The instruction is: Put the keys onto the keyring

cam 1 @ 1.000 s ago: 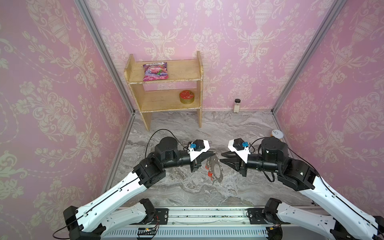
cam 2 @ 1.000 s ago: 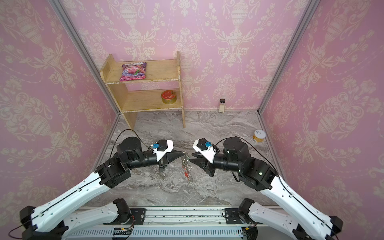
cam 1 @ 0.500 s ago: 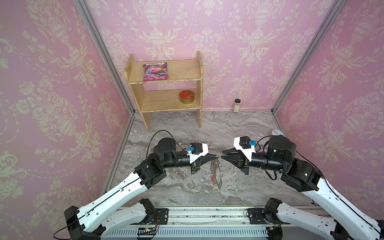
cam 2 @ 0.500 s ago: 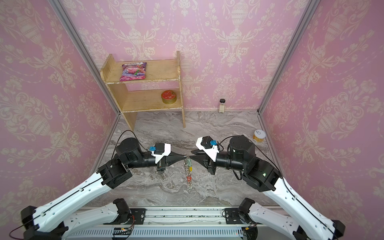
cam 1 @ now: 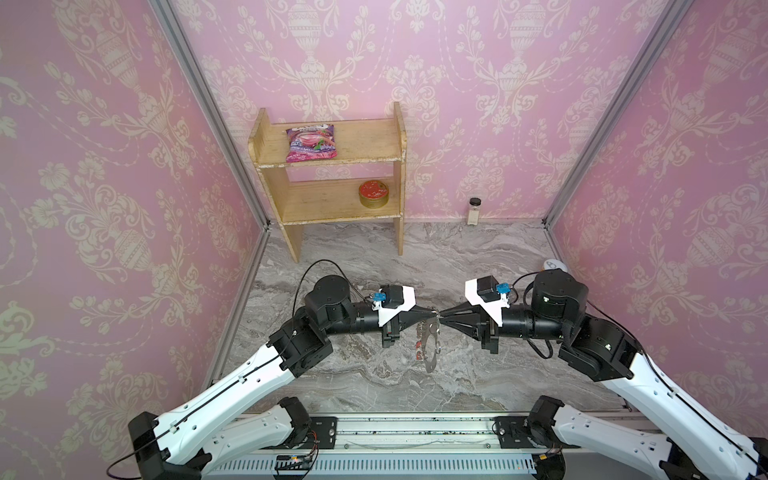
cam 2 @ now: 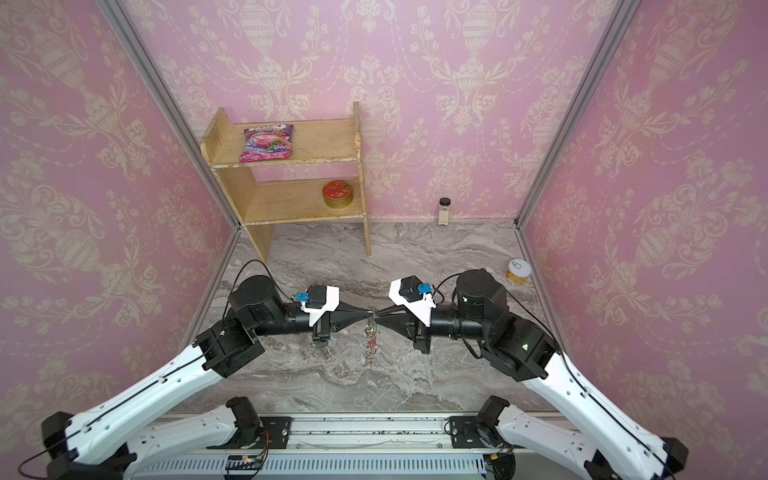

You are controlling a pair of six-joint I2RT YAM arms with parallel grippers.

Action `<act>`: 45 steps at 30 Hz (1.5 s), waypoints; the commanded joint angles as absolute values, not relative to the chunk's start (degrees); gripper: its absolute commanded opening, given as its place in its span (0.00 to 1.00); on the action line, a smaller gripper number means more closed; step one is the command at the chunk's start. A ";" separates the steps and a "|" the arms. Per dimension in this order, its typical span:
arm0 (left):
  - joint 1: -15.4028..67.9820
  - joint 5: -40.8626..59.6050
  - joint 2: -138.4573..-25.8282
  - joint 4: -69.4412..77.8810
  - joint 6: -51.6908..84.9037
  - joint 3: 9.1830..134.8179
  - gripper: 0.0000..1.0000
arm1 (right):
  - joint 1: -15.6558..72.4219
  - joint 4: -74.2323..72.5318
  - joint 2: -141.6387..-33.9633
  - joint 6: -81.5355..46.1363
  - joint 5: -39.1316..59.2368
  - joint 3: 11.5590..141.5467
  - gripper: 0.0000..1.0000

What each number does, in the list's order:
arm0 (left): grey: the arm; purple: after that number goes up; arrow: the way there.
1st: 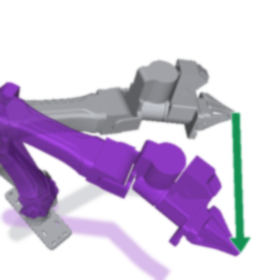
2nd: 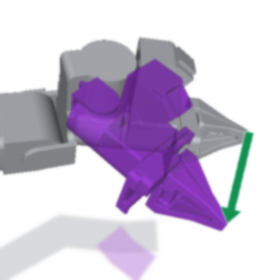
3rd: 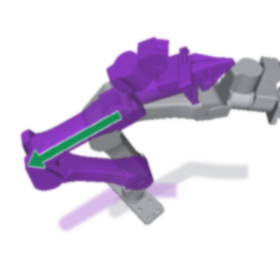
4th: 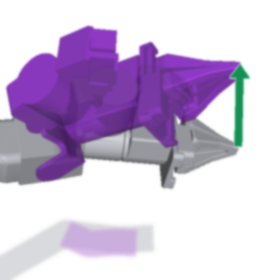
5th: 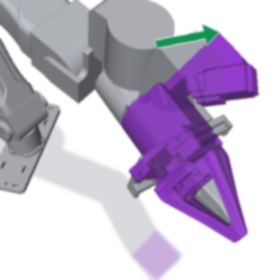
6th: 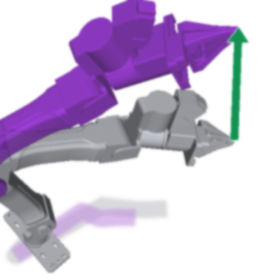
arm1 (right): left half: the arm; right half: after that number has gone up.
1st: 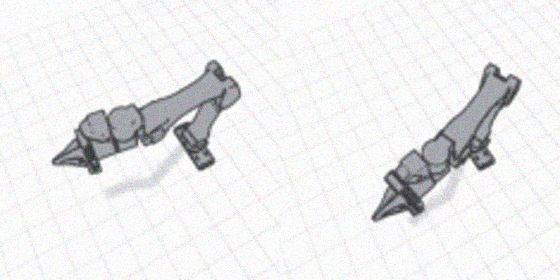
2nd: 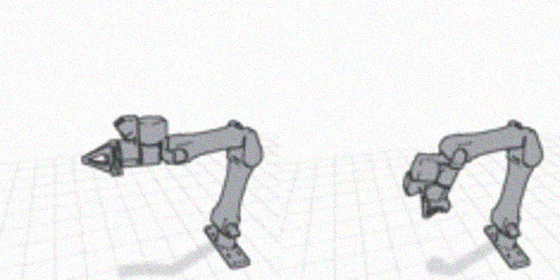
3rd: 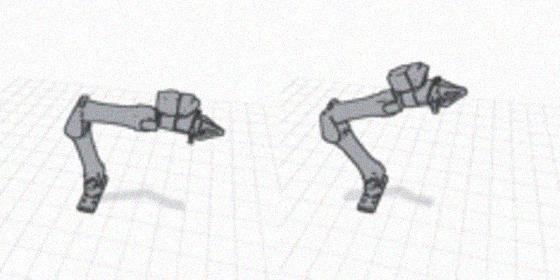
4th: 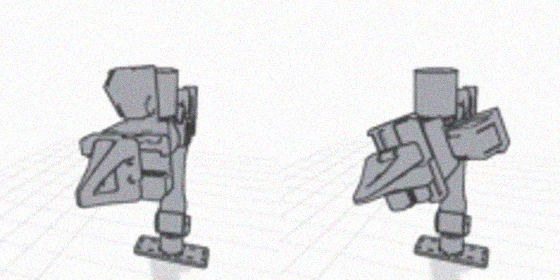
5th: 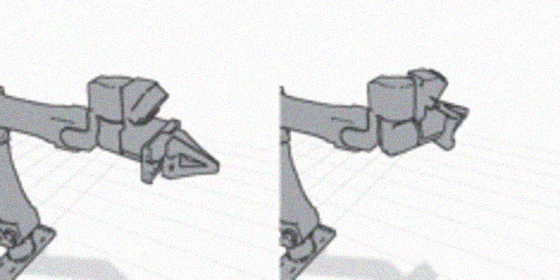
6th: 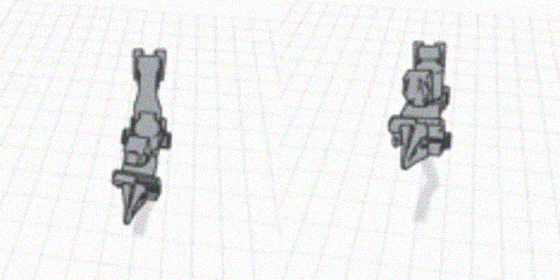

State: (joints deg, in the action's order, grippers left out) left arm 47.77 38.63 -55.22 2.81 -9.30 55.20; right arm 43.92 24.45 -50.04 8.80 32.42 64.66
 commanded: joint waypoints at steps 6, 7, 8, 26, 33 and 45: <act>47.50 39.73 -54.14 8.95 -7.03 56.43 0.00 | 44.01 23.59 -51.50 6.52 35.69 63.03 0.08; 47.46 39.61 -54.05 9.10 -7.03 56.41 0.00 | 44.01 23.47 -51.50 6.37 35.68 62.81 0.08; 47.46 39.64 -54.01 9.31 -6.86 56.40 0.00 | 44.00 23.19 -51.50 6.04 35.77 62.67 0.09; 47.50 39.99 -53.94 8.20 -7.38 55.84 0.00 | 43.63 28.05 -47.98 7.95 29.35 65.15 0.19; 47.55 41.11 -54.12 8.12 -7.55 55.31 0.00 | 42.27 25.98 -47.17 7.31 29.01 66.10 0.18; 47.64 41.84 -53.75 6.95 -8.26 55.49 0.00 | 41.66 20.13 -50.46 4.74 37.31 66.27 0.17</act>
